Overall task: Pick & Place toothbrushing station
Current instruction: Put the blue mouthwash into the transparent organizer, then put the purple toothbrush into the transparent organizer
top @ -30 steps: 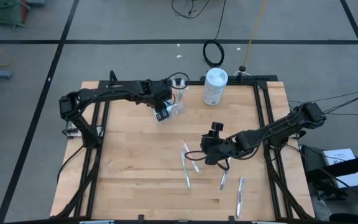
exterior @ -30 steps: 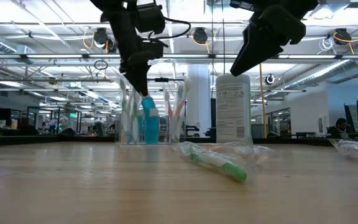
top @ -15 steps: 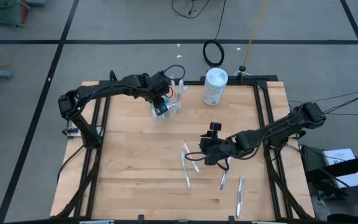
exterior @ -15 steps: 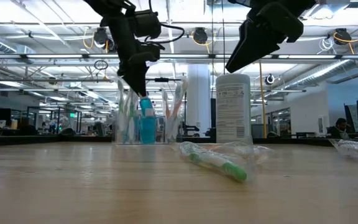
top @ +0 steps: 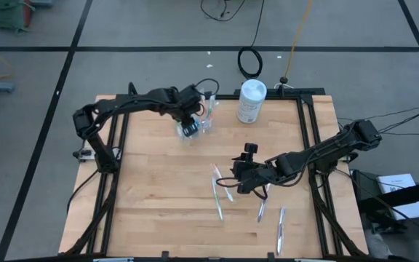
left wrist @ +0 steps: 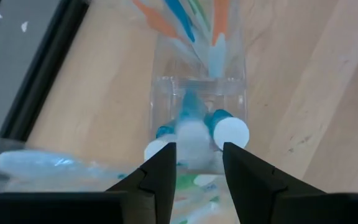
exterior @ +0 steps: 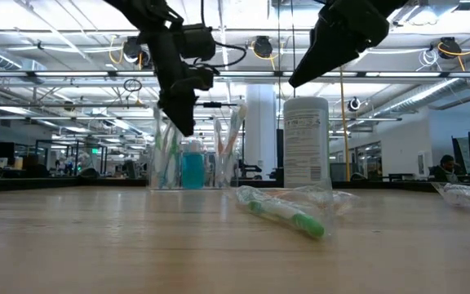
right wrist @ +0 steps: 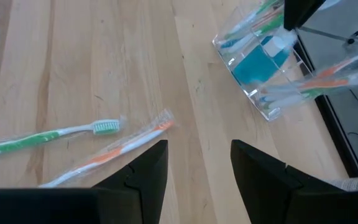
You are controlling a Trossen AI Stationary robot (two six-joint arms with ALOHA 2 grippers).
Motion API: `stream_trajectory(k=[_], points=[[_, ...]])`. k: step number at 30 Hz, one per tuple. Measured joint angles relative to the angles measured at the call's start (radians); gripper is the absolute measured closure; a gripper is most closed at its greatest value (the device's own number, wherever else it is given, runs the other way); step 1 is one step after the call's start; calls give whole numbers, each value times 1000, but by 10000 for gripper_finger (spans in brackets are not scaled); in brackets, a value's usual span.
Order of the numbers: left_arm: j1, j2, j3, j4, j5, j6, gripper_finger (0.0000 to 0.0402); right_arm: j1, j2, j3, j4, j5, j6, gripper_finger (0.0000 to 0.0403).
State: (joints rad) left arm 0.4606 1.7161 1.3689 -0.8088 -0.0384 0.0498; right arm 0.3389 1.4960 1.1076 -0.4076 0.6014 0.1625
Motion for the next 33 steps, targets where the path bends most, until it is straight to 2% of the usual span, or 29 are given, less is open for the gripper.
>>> stream_trajectory(k=[9, 19, 23, 28, 33], points=[[-1, 61, 3, 11, -66, -2, 271, 0, 0, 0, 16, 0, 0, 234], [-17, 56, 4, 26, -136, 23, 210, 0, 0, 0, 24, 0, -26, 238], [-36, 57, 52, -57, -143, 25, 205, 0, 0, 0, 23, 0, -26, 238], [-64, 56, 175, -244, -147, 1, 215, 0, 0, 0, 38, 0, -26, 238], [-98, 34, 262, -345, -146, 21, 224, 0, 0, 0, 42, 0, -17, 238]])
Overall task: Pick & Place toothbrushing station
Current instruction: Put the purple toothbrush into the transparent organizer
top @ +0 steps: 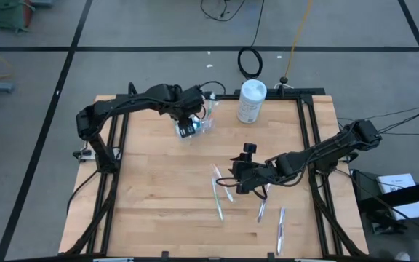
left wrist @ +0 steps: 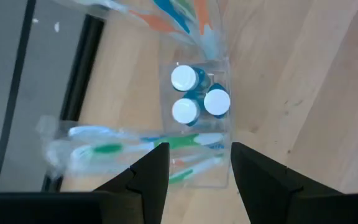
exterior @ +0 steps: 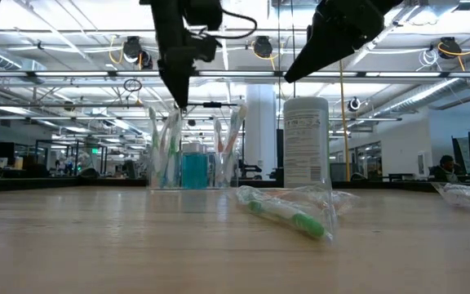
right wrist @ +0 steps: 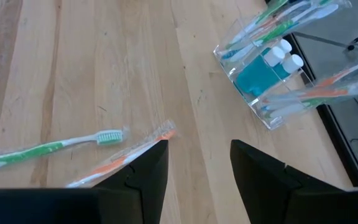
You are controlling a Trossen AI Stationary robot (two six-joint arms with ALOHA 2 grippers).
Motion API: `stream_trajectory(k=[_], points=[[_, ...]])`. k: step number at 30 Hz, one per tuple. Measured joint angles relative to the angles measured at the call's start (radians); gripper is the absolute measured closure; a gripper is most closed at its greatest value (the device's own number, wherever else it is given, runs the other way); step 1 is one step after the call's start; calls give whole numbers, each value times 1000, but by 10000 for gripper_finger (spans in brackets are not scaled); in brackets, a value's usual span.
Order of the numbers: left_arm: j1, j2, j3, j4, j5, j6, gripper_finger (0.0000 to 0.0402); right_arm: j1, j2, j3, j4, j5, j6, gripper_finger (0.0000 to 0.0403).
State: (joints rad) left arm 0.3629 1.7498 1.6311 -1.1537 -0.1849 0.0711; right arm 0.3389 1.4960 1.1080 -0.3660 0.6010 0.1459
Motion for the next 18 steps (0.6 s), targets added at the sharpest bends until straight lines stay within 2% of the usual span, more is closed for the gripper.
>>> stream_trajectory(k=[8, 11, 14, 18], points=[[-32, -139, 4, -20, 0, -5, 242, 0, 0, 0, 68, -1, 3, 238], [-49, -204, -30, 25, -2, -10, 247, 0, 0, 0, 110, -3, 3, 238], [-73, -275, -113, 150, -2, 0, 249, 0, 0, 0, 117, -3, 4, 238], [-116, -350, -293, 405, 0, 1, 249, 0, 0, 0, 108, -3, 74, 238]])
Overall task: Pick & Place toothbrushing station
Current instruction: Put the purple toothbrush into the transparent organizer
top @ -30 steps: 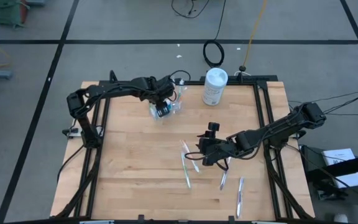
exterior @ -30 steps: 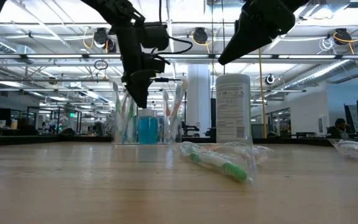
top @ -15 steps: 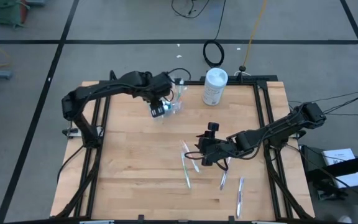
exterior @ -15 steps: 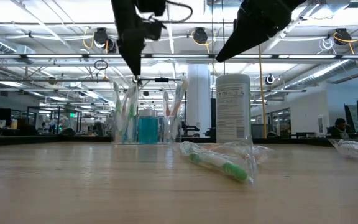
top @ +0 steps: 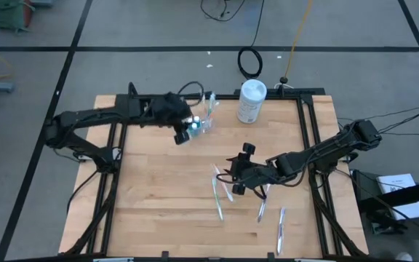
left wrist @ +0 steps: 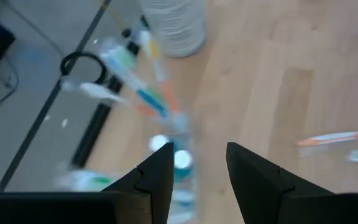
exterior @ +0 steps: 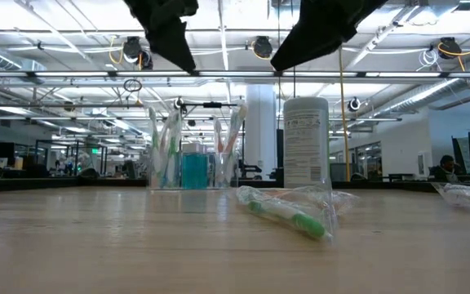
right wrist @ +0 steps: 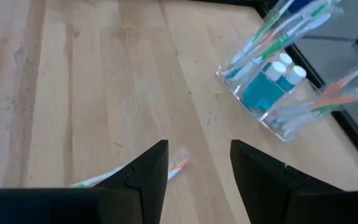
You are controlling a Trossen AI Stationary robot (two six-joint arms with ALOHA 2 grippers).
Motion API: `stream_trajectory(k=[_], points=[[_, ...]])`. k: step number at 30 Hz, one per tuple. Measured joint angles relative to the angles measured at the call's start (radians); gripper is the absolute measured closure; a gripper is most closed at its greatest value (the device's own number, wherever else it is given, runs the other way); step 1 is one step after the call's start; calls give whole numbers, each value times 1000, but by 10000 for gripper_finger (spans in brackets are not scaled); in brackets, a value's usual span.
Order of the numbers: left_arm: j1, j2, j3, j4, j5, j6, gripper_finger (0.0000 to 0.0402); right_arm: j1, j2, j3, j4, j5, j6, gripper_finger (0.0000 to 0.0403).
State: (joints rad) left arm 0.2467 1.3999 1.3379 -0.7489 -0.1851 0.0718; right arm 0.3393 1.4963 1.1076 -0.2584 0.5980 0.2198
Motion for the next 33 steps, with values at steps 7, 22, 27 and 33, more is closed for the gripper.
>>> stream_trajectory(k=[7, 22, 27, 33], points=[[-102, -39, -253, 253, 54, -48, 250, 0, 0, -40, 15, 0, 99, 238], [-230, -25, -329, 472, 53, -156, 249, -74, 0, -328, 562, -303, 227, 238], [-272, -16, -329, 449, 53, -157, 249, -36, -3, -357, 492, -532, 463, 239], [-308, -12, -330, 431, 53, -142, 249, 3, -84, -358, 216, -655, 821, 239]])
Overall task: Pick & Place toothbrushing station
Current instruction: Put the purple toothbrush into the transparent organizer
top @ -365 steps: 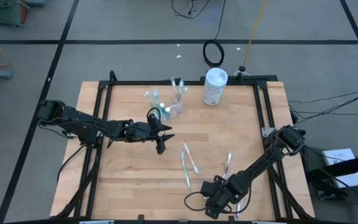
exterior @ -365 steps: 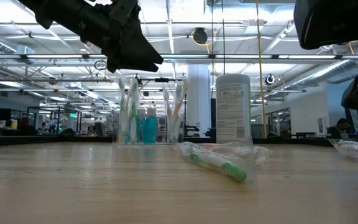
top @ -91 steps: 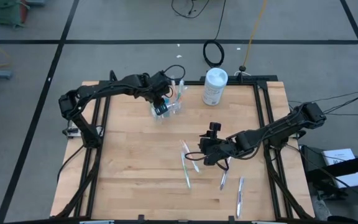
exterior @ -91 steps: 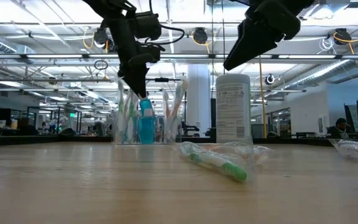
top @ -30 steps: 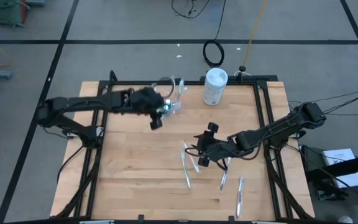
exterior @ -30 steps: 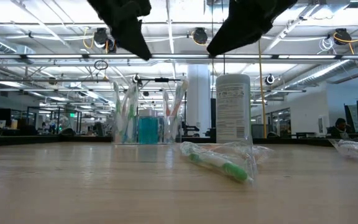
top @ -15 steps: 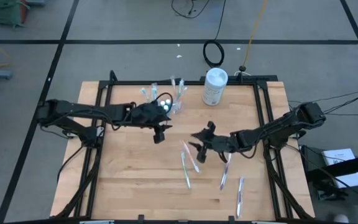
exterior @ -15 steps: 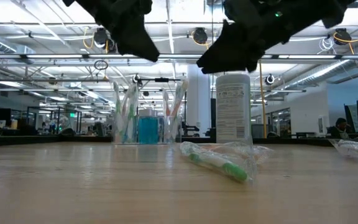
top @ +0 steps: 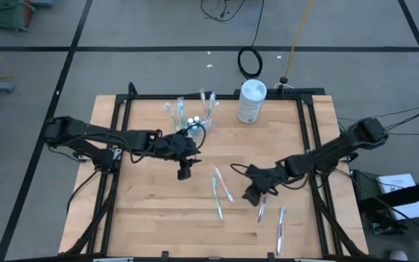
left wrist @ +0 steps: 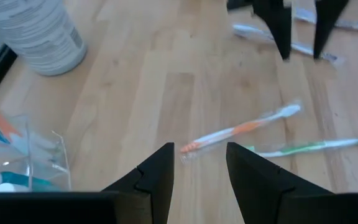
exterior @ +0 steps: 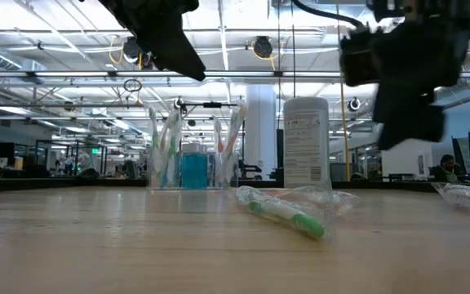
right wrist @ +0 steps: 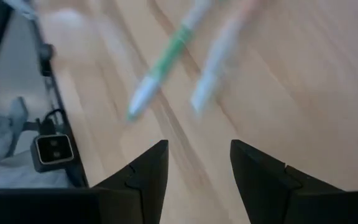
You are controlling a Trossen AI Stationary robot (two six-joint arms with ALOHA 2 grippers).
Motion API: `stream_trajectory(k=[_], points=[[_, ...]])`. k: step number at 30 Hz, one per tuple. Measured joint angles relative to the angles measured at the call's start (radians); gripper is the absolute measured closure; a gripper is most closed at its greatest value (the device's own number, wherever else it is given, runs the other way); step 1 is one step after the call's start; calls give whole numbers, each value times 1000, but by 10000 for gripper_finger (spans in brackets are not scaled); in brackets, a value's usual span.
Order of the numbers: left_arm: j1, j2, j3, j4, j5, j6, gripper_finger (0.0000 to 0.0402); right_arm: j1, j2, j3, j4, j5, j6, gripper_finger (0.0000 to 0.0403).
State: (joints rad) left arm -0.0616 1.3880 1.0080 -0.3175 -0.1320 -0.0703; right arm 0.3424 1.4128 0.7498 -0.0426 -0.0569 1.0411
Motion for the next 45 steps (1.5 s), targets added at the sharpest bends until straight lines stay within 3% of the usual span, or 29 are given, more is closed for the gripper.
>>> stream_trajectory(k=[8, 13, 26, 35, 41, 45], points=[[-6, 1, 0, -1, 0, 0, 249, 87, -192, 26, -491, 40, 350, 239], [-6, 1, 0, -9, 0, -3, 249, 166, -204, 25, -690, 35, 614, 239], [-6, 1, 0, -6, -1, -5, 249, 149, -69, 25, -626, 114, 612, 239], [-6, 1, 1, -32, -1, -41, 249, 116, 16, 25, -546, 103, 570, 239], [-5, 1, 1, -52, -8, -32, 249, 115, 26, 24, -561, 85, 594, 239], [-5, 1, 1, -52, -10, -9, 249, 115, 26, 20, -566, 150, 593, 239]])
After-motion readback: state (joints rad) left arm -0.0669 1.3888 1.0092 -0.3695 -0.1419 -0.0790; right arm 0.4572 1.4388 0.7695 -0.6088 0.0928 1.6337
